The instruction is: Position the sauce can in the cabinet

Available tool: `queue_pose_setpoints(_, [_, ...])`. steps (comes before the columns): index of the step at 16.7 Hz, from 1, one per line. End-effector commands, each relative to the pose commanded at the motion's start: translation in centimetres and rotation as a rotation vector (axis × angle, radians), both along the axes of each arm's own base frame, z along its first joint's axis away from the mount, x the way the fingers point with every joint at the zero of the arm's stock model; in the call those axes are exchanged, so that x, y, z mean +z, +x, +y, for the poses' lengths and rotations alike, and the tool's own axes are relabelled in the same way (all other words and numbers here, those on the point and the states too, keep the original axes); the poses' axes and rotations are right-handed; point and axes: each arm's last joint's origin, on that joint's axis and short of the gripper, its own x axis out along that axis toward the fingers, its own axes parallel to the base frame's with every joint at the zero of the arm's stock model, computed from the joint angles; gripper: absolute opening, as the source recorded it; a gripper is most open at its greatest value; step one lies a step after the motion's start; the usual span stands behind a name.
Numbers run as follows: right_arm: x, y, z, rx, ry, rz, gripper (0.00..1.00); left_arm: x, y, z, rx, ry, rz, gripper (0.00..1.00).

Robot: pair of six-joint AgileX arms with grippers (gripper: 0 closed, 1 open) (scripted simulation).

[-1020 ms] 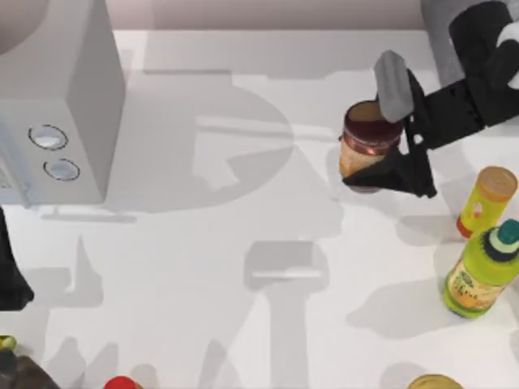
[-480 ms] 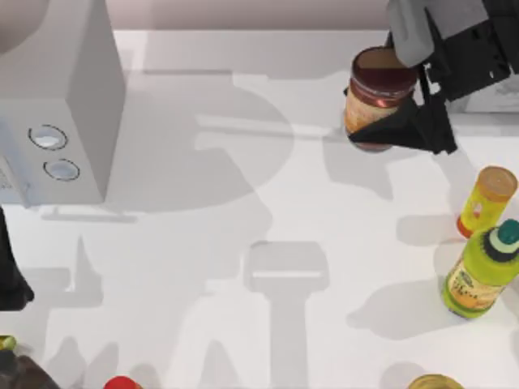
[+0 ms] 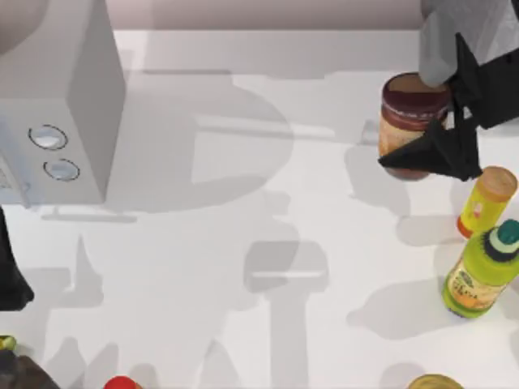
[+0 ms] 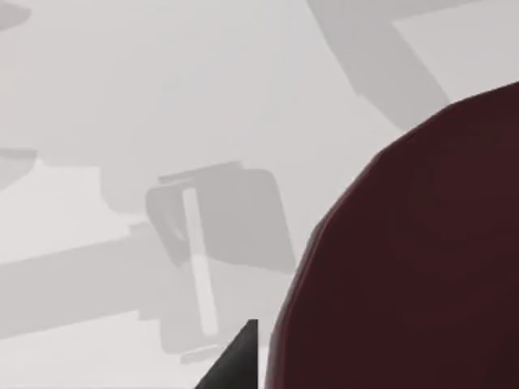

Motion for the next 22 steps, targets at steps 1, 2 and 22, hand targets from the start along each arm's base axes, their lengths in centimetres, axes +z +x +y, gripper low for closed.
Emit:
queue_pose_setpoints(1, [0.4,-1.3,-0.7,-0.051,-0.025,0.003,0.0,0.0,0.0,0.0,0.0,0.0,0.0,1.0])
queue_pose_setpoints(2, [0.8,-2.8,-1.4,-0.107,-0.049,-0.004,0.0,0.0,0.0,0.0,0.0,0.0,0.0,1.0])
queue_pose_setpoints(22, [-6.6,-25.3,-9.0,-1.336,0.405,-0.658,0.0,0.0,0.0,0.0,0.0,0.0,0.0,1.0])
